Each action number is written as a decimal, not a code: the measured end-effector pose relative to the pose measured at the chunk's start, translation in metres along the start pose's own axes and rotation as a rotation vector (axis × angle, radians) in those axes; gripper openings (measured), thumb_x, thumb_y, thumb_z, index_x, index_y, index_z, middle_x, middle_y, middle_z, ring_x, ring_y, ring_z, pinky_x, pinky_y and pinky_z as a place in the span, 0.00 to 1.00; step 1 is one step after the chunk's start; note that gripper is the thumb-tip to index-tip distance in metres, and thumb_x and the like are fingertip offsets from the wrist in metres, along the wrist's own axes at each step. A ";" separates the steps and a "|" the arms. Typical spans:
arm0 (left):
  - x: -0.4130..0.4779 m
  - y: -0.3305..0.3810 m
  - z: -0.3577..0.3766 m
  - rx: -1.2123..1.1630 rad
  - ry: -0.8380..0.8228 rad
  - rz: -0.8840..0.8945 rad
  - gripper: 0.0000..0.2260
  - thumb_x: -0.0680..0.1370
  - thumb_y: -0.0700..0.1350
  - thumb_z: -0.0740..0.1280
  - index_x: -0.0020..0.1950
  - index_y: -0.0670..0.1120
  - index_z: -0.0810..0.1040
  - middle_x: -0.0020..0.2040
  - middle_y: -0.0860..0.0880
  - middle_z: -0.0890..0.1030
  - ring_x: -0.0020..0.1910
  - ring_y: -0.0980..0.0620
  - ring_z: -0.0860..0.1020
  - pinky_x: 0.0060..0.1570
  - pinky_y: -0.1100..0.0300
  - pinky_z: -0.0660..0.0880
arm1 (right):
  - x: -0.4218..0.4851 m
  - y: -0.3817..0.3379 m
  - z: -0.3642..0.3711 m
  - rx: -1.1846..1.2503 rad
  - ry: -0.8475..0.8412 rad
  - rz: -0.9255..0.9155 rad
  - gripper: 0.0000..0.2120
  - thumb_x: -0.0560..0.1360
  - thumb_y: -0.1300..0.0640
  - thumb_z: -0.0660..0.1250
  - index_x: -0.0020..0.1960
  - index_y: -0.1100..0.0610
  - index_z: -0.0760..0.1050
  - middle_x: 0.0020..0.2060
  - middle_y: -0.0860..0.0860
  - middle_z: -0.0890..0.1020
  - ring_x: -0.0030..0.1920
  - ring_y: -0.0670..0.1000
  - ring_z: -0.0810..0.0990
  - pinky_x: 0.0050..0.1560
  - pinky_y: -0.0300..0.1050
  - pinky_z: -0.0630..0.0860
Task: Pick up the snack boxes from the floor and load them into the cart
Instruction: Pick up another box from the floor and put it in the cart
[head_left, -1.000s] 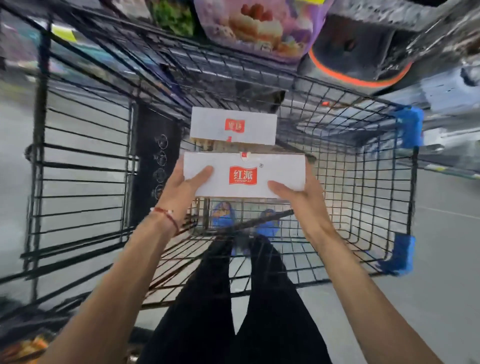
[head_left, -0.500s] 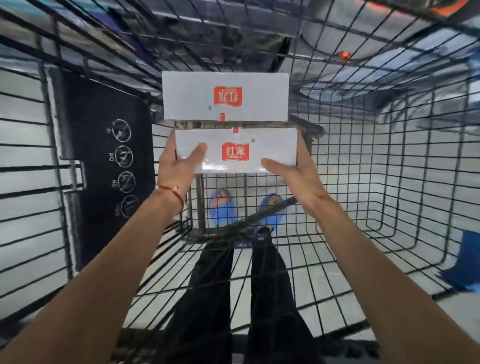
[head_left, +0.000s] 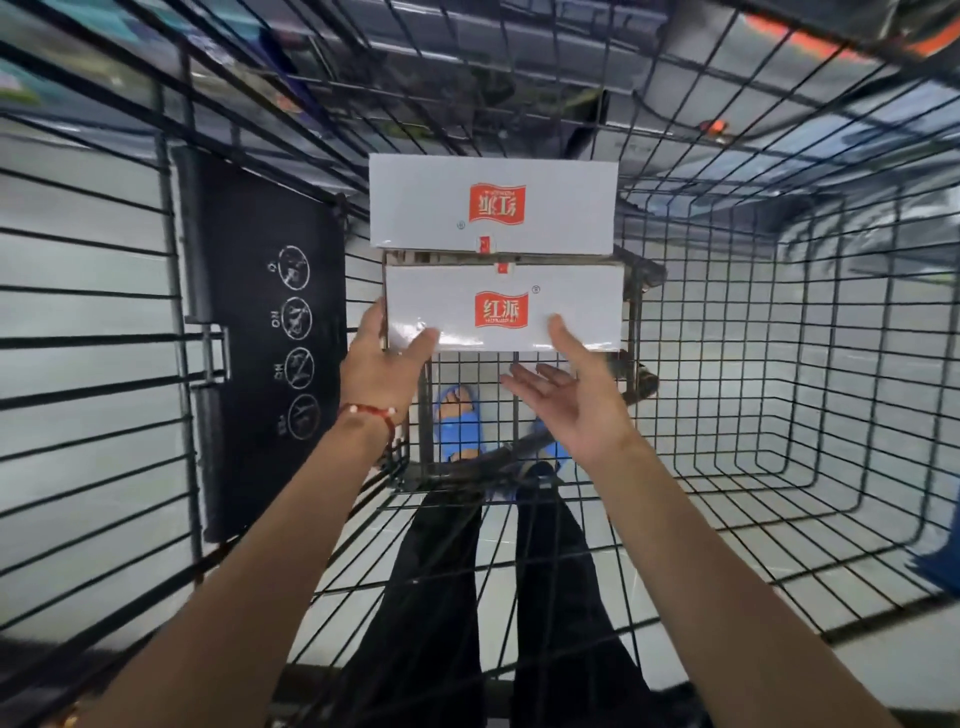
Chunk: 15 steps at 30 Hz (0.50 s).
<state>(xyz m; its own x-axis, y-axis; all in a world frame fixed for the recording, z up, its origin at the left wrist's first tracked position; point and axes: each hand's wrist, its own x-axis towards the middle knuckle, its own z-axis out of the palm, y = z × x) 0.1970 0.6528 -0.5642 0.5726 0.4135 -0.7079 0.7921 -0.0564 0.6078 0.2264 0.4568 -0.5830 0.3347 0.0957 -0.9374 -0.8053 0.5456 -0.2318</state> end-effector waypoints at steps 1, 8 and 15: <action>0.000 -0.003 -0.004 0.012 -0.044 -0.035 0.28 0.78 0.51 0.70 0.77 0.53 0.66 0.60 0.61 0.75 0.58 0.58 0.75 0.63 0.60 0.70 | 0.001 0.005 0.002 0.036 -0.013 -0.020 0.44 0.70 0.57 0.82 0.79 0.50 0.62 0.70 0.64 0.72 0.64 0.66 0.81 0.63 0.65 0.80; 0.010 -0.009 -0.011 -0.018 -0.040 0.059 0.20 0.79 0.47 0.70 0.71 0.55 0.75 0.60 0.55 0.82 0.58 0.59 0.79 0.61 0.65 0.75 | 0.006 0.005 0.010 -0.022 -0.083 -0.176 0.35 0.77 0.64 0.74 0.77 0.47 0.63 0.67 0.59 0.81 0.60 0.60 0.85 0.61 0.56 0.82; 0.017 -0.014 -0.006 -0.084 0.083 0.117 0.20 0.79 0.42 0.70 0.71 0.52 0.76 0.61 0.54 0.82 0.60 0.59 0.78 0.59 0.69 0.74 | 0.003 0.007 0.016 -0.188 -0.049 -0.178 0.39 0.77 0.59 0.75 0.78 0.45 0.55 0.67 0.58 0.80 0.60 0.58 0.86 0.69 0.57 0.77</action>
<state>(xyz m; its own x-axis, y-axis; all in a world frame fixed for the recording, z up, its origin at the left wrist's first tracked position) 0.1942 0.6660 -0.5823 0.6379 0.4827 -0.6001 0.6985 -0.0343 0.7148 0.2298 0.4736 -0.5836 0.4990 0.0545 -0.8649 -0.8067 0.3939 -0.4406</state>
